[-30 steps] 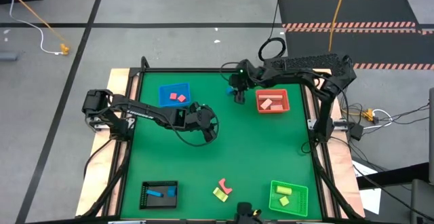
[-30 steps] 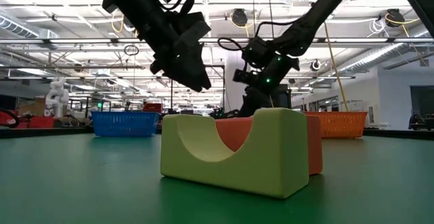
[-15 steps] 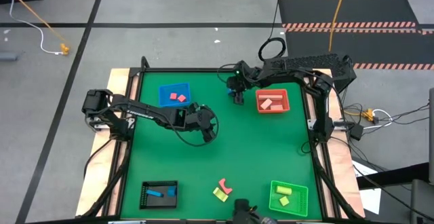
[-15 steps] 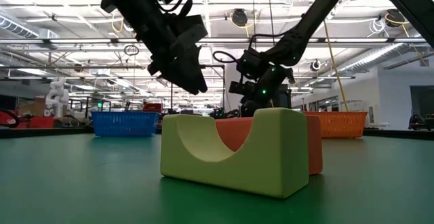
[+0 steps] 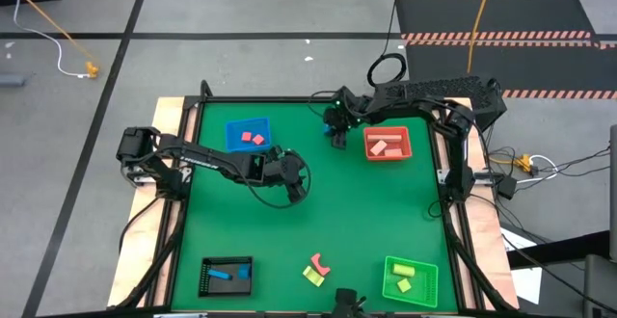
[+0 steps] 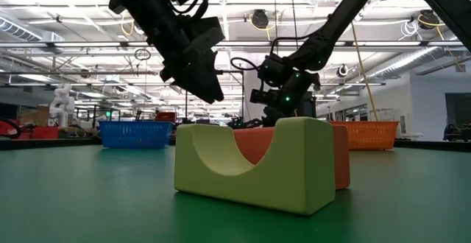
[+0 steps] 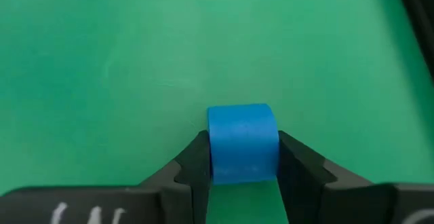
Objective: Sort & place blocks by color
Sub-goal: Put the blue block in the black basket
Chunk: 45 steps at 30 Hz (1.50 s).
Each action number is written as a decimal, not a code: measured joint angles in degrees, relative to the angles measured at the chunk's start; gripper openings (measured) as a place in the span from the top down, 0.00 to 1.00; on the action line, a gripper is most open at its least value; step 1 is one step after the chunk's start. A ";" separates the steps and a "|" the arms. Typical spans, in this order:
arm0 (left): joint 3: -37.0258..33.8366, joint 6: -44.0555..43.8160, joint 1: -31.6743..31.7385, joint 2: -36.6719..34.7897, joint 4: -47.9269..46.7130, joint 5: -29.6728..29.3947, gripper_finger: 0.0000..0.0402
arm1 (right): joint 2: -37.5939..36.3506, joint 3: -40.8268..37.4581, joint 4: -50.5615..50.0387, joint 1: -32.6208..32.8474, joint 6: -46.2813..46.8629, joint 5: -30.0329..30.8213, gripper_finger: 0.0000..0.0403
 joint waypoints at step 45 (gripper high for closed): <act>0.04 -15.59 -2.03 -0.07 26.79 -0.12 0.58 | -37.30 -35.30 38.40 39.70 -11.83 28.63 0.72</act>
